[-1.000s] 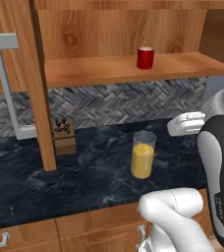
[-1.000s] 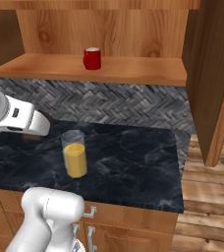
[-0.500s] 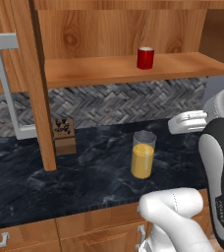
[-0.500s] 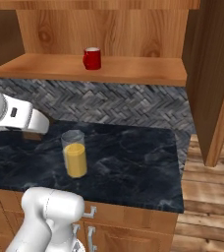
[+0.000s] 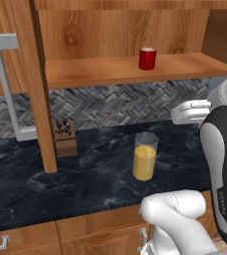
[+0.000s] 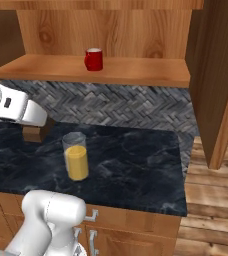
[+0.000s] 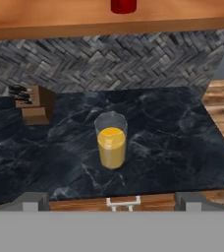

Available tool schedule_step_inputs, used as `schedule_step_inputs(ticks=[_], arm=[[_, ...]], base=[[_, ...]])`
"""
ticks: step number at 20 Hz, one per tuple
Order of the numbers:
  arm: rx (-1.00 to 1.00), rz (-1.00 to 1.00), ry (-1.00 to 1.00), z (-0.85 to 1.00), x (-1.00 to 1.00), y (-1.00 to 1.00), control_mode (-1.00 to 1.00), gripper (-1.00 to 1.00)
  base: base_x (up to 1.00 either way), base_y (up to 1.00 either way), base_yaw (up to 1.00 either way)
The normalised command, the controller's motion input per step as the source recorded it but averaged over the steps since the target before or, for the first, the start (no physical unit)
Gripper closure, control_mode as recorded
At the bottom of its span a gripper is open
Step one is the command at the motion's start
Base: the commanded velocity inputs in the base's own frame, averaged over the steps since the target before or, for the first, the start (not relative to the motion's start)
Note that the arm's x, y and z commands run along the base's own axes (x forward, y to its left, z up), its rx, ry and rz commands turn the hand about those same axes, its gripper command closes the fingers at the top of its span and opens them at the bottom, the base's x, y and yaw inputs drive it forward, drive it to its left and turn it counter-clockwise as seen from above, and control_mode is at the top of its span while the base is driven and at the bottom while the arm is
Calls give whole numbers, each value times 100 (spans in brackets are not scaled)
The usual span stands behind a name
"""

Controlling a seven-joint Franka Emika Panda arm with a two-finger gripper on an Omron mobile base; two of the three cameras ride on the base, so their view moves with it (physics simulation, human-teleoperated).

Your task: There is a tray on the dining counter. Grab the cup, mug, and pitcher and place them on the tray. The pitcher may be placed next to the tray if it cannot fit the tray.

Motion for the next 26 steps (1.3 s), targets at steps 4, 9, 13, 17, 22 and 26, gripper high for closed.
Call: schedule_step_inputs(ticks=[4, 9, 13, 17, 22, 26], arm=[[0, -5, 0, 21, 17, 0, -100, -100], [0, -2, 0, 16, 32, 0, -100, -100], [0, 0, 0, 8, 46, -1, -100, -100], [0, 0, 0, 2, 51, -4, -100, -100], [0, 0, -11, 0, 32, 0, -100, -100], [0, 0, -20, 0, 12, 0, -100, -100]], base=[[0, 0, 0], [0, 0, 0], [0, 0, 0], [0, 0, 0], [0, 0, 0], [0, 0, 0]])
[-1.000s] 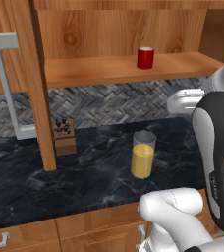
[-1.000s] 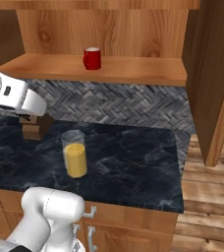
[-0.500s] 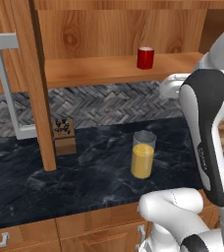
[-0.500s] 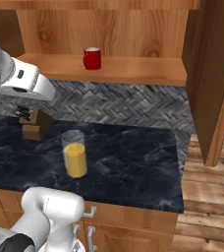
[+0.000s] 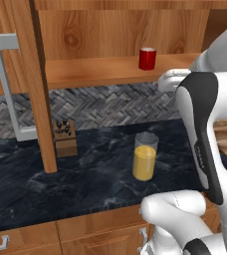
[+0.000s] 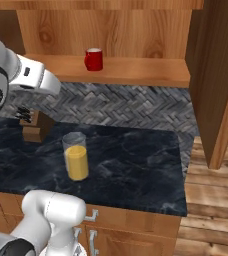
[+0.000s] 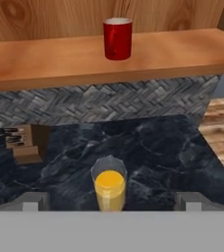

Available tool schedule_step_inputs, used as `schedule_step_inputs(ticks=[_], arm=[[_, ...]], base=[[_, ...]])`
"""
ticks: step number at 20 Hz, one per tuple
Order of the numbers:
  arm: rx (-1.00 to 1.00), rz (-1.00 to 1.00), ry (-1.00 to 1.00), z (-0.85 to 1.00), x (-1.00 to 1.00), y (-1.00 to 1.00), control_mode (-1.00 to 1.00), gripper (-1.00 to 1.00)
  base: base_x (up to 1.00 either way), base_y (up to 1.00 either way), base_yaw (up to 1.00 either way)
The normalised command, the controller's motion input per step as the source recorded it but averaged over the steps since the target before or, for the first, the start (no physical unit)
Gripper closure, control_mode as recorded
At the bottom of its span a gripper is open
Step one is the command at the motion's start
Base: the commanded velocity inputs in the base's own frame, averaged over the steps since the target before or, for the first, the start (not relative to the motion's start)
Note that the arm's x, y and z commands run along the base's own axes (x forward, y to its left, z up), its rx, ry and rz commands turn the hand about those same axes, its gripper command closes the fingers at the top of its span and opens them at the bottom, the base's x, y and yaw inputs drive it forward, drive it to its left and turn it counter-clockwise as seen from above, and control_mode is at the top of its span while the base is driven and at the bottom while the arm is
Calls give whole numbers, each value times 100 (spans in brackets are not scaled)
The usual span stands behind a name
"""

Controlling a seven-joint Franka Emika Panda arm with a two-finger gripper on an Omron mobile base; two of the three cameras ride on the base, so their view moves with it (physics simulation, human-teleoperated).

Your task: There is a tray on the dining counter. Grab the cup, mug, and pitcher and place them on the tray. The pitcher may be placed next to the tray if it cannot fit the tray.

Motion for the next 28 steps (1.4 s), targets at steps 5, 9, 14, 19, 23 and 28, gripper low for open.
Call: schedule_step_inputs(ticks=[5, 9, 14, 19, 23, 28], arm=[[0, 0, -16, 0, 16, 0, -100, -100], [0, -1, 0, 5, 38, -1, -100, -100], [0, -1, 0, 6, 47, 0, -100, -100], [0, 0, 0, 3, 41, 0, -100, -100], [0, 0, 0, 0, 28, -10, -100, -100], [0, 0, 0, 0, 30, -11, -100, -100]], base=[[0, 0, 0], [0, 0, 0], [0, 0, 0], [0, 0, 0], [0, 0, 0], [0, 0, 0]])
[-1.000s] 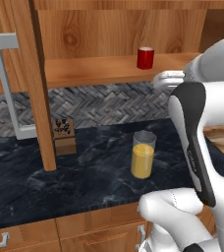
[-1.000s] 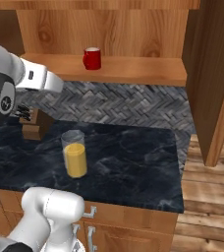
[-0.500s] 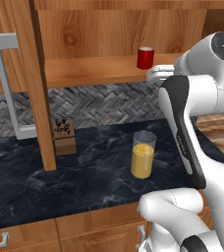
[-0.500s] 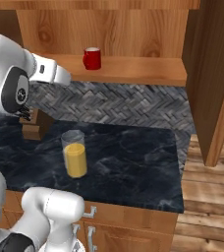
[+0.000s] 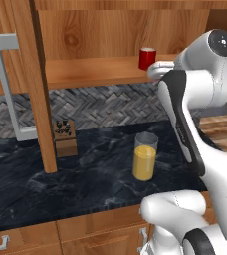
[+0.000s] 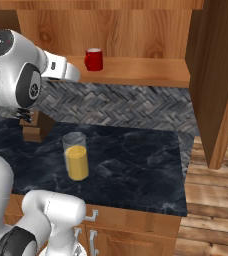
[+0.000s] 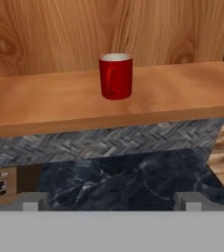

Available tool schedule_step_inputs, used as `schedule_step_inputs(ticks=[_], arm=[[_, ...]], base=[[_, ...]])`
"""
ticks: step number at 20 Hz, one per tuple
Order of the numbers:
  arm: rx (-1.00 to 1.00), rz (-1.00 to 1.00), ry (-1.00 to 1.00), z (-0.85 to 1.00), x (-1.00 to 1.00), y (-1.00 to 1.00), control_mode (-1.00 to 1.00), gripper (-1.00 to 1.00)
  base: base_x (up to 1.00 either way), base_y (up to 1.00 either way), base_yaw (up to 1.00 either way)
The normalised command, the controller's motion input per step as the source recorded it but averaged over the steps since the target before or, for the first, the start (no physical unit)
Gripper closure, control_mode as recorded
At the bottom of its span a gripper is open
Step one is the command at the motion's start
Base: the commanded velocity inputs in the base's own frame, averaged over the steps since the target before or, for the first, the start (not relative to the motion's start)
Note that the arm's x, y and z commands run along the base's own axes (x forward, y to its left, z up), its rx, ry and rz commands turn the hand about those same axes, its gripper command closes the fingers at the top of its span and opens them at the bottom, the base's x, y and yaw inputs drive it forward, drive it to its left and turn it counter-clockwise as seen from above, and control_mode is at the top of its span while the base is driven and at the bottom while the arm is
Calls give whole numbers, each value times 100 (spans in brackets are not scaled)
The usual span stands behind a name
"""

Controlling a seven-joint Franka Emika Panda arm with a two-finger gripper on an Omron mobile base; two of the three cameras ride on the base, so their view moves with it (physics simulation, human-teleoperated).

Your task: There is a tray on the dining counter. Grab the cup, mug, and pitcher and place them on the tray. The pitcher may be placed next to the tray if it cannot fit the tray.

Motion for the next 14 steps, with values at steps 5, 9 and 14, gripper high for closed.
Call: schedule_step_inputs(ticks=[5, 9, 14], arm=[[0, -1, 0, 0, 46, 0, -100, -100], [0, 0, 0, 0, 37, 0, -100, -100], [0, 0, 0, 0, 33, 0, -100, -100]], base=[[0, 0, 0], [0, 0, 0], [0, 0, 0]])
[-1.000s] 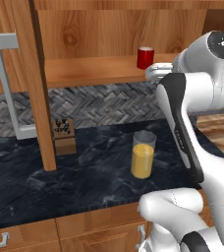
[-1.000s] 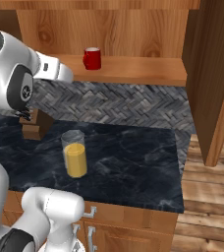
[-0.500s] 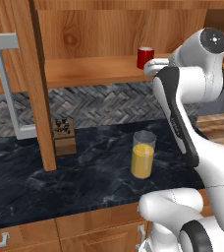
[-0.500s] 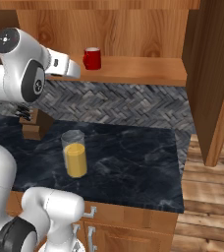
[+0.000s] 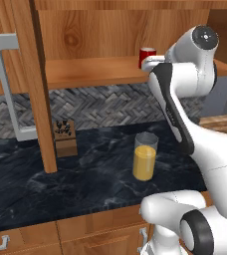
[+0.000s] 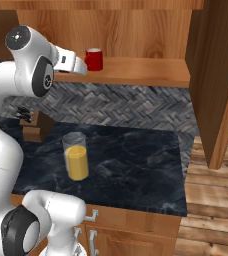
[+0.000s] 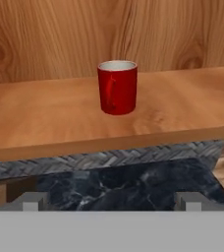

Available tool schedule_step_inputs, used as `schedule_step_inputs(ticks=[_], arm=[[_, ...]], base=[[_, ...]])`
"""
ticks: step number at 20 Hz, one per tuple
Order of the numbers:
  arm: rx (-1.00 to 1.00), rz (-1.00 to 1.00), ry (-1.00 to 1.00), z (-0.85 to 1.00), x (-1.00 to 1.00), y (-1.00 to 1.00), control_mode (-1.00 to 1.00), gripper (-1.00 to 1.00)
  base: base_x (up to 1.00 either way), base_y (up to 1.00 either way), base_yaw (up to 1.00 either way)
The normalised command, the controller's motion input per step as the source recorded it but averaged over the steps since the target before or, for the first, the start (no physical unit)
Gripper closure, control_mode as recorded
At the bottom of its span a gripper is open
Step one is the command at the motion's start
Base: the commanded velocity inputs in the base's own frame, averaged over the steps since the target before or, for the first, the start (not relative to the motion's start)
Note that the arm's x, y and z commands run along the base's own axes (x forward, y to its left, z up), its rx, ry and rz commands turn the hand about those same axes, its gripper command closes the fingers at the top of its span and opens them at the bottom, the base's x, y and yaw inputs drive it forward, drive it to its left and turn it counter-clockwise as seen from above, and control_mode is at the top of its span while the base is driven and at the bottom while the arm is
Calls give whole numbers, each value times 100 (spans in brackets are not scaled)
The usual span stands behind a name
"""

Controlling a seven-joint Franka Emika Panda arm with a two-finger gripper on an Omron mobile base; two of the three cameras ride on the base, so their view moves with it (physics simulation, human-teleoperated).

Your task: There is a tray on the dining counter. Grab the cup, mug, and pitcher and place them on the tray. The pitcher may be placed next to the tray if it cannot fit the tray.

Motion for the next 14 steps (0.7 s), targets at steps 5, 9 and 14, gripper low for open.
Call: schedule_step_inputs(ticks=[5, 9, 14], arm=[[0, 0, 0, 0, 43, 0, -100, -100], [0, 0, 0, 0, 42, 0, -100, -100], [0, 0, 0, 0, 43, 0, -100, -100]], base=[[0, 0, 0], [0, 0, 0], [0, 0, 0]])
